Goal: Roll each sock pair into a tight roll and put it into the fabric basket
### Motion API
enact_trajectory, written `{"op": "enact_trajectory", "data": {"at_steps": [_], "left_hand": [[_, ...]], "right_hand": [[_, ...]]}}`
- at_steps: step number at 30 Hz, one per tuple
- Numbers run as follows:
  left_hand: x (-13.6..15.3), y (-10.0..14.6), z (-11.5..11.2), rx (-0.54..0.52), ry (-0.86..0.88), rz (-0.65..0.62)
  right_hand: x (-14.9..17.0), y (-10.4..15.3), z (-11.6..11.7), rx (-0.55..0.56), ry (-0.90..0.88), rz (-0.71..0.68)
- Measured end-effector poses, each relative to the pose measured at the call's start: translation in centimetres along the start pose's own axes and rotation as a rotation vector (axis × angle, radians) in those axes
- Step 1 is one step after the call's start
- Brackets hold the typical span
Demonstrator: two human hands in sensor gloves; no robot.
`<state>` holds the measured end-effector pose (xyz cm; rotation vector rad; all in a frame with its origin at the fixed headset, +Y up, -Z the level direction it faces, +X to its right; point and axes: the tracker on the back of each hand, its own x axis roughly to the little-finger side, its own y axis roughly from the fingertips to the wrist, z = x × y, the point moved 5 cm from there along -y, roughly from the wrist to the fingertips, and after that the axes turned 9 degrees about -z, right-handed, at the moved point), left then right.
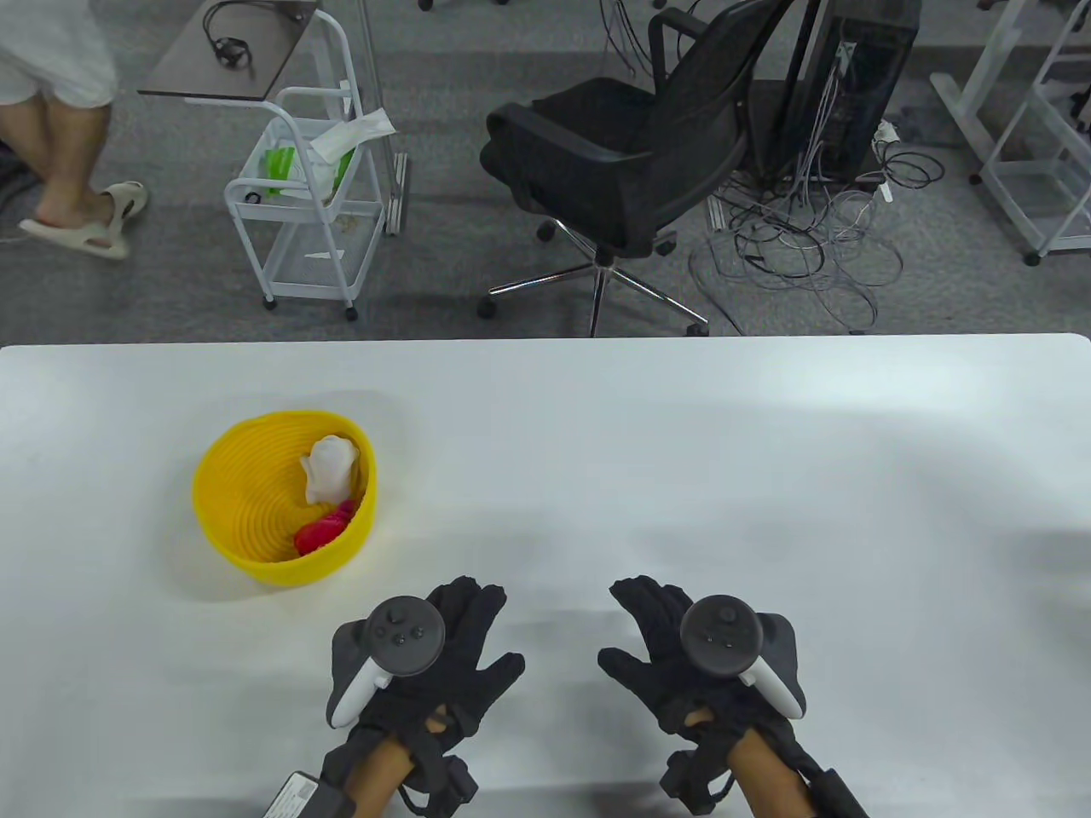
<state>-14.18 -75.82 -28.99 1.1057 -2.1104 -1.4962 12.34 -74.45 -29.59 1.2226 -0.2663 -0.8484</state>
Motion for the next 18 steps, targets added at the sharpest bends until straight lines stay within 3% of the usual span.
{"op": "enact_trajectory", "data": {"at_steps": [18], "left_hand": [[-0.30, 0.24, -0.08, 0.020, 0.045, -0.024]], "right_hand": [[0.33, 0.08, -0.20, 0.001, 0.000, 0.025]]}}
